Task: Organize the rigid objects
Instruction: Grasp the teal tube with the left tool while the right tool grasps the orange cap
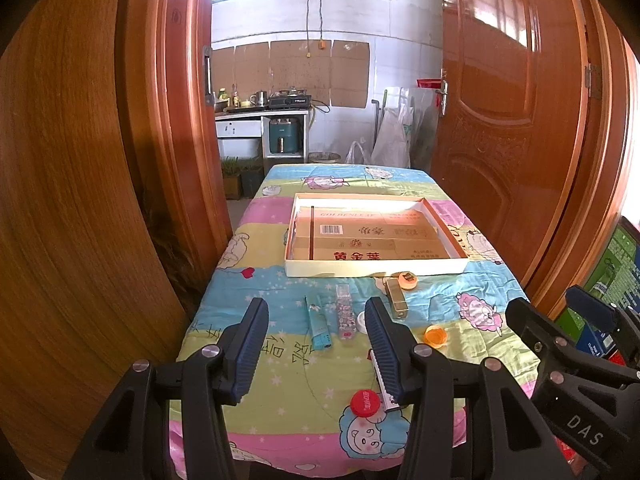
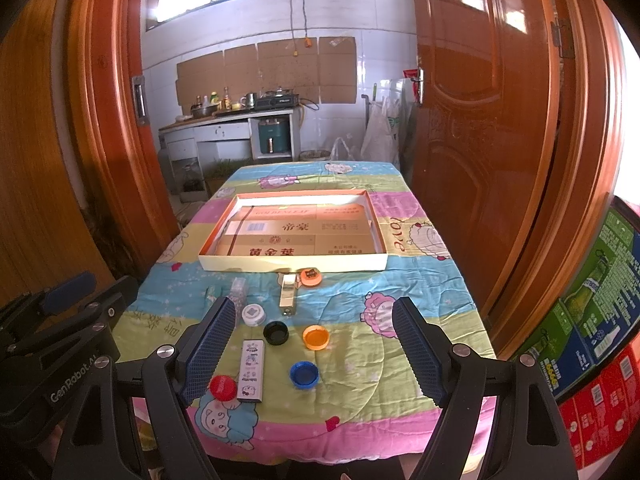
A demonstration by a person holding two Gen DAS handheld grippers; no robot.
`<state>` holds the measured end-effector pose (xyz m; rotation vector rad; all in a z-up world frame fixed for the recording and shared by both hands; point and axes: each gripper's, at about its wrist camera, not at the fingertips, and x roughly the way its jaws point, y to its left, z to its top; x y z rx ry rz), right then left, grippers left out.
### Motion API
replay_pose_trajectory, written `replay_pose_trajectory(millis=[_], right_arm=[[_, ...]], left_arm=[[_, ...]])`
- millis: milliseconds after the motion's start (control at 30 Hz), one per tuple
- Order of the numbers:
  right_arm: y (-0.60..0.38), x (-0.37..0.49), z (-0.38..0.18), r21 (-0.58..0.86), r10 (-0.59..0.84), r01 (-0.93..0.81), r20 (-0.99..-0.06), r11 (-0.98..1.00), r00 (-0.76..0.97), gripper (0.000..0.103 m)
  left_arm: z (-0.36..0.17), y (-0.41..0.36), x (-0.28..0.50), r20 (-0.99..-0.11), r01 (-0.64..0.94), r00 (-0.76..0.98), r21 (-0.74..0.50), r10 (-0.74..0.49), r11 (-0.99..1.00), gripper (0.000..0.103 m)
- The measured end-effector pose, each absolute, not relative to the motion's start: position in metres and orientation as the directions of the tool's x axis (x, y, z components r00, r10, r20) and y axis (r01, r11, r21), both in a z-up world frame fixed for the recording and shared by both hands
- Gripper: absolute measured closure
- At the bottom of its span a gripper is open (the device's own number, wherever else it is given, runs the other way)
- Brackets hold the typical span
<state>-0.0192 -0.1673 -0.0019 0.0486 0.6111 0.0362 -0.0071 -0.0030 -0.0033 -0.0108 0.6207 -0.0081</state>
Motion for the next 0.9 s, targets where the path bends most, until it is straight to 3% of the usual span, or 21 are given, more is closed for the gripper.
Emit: replay_pose_trajectory(millis=[500, 900], right_arm=[[-0.201, 0.002, -0.041, 0.097, 0.043, 0.020, -0.603, 0.995, 0.796, 0.021], [-0.201, 0.042, -0.084, 0.135, 0.079, 0.014, -0.658, 0.991, 0.749, 0.021]], left_arm=[[-0.042, 0.023, 0.036, -0.654, 0.004, 0.756, -0.019, -0.016, 1.000, 0.052], [-0.092, 0.030, 0.097, -0.734, 0.009, 0.675, -0.098, -0.079, 0.995, 0.052]])
